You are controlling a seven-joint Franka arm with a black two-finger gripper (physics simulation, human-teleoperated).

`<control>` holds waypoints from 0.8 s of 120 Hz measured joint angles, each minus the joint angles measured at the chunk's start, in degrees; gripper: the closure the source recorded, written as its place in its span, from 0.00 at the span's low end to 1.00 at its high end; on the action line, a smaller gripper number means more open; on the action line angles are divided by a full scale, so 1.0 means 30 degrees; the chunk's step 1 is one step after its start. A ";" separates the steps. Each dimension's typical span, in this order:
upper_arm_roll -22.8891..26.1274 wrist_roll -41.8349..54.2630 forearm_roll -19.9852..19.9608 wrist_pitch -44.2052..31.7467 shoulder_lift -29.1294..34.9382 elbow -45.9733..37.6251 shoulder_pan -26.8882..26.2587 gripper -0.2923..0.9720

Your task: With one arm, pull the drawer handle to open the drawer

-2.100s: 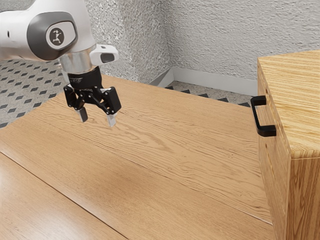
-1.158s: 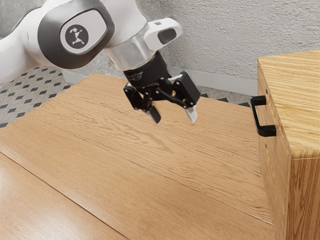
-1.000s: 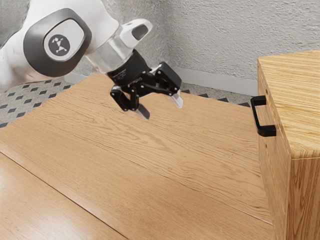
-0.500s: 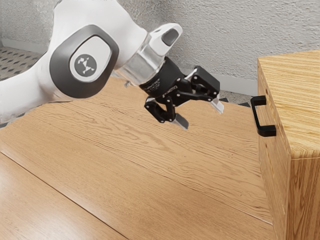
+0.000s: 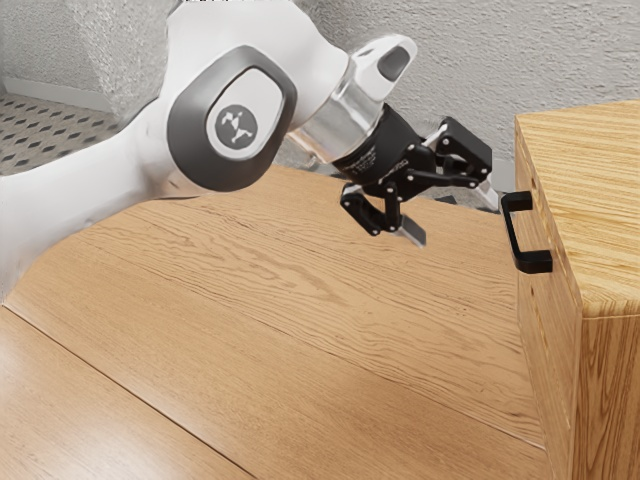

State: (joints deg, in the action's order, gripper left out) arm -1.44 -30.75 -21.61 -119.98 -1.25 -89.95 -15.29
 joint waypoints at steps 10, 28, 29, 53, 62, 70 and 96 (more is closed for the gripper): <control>0.0117 -0.0057 0.0024 0.0035 -0.0371 0.0365 -0.0006 0.23; 0.0155 -0.0139 0.0055 0.0076 -0.0729 0.0522 0.0119 0.23; 0.0155 -0.0142 0.0055 0.0077 -0.0751 0.0524 0.0137 0.23; 0.0160 -0.0224 0.0042 0.0110 -0.1329 0.1170 0.0310 0.23; 0.0179 -0.0249 0.0030 0.0122 -0.1419 0.1263 0.0199 0.23; 0.0218 -0.0269 0.0016 0.0130 -0.1547 0.1331 0.0146 0.23; 0.0267 -0.0343 0.0019 0.0134 -0.1706 0.1381 0.0144 0.23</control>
State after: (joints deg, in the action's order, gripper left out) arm -0.64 -31.78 -21.56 -119.58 -6.37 -85.81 -14.86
